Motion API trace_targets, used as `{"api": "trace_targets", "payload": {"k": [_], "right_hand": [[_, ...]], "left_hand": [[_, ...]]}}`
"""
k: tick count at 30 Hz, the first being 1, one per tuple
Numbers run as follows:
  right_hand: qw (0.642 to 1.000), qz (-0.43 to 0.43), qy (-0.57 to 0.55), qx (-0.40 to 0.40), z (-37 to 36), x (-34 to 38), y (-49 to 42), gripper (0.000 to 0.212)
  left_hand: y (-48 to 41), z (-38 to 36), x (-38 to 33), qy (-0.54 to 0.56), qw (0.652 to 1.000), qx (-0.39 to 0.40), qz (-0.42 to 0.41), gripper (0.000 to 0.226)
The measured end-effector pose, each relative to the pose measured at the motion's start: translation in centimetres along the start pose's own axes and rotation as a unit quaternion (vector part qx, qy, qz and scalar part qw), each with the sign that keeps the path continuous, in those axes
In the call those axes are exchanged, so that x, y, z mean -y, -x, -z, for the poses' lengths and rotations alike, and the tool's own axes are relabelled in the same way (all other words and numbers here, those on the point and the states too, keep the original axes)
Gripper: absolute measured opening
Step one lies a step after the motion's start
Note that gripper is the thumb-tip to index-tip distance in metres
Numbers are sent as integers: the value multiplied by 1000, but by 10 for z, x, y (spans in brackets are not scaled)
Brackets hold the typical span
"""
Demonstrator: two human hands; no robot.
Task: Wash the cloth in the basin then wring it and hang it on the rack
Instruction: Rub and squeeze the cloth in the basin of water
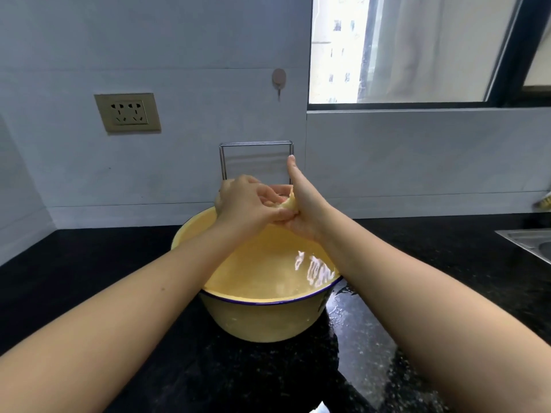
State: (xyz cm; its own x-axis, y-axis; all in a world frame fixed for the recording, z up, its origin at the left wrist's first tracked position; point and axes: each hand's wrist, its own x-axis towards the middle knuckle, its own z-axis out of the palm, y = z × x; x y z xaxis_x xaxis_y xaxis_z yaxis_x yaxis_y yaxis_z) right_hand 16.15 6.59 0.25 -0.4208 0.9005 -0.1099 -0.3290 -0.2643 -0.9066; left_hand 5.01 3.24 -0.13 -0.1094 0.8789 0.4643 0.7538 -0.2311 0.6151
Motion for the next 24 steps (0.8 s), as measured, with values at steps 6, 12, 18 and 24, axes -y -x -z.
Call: {"api": "trace_targets", "payload": {"k": [6,12,18,24], "right_hand": [[993,43,98,-50,0,-4,-5,54],[992,39,108,60,3,-9,-6,41],[983,-6,159,86,3,-9,0,34],[977,62,203,0,1,-11,-5,32]], "left_hand": [[-3,-7,1,-31,998,-34,32,33],[-4,-3,16,-36,995,-70,59,54],[-5,-1,21,-86,994,-68,25,66],[-2,-3,15,-41,997,-65,-29,75]]}}
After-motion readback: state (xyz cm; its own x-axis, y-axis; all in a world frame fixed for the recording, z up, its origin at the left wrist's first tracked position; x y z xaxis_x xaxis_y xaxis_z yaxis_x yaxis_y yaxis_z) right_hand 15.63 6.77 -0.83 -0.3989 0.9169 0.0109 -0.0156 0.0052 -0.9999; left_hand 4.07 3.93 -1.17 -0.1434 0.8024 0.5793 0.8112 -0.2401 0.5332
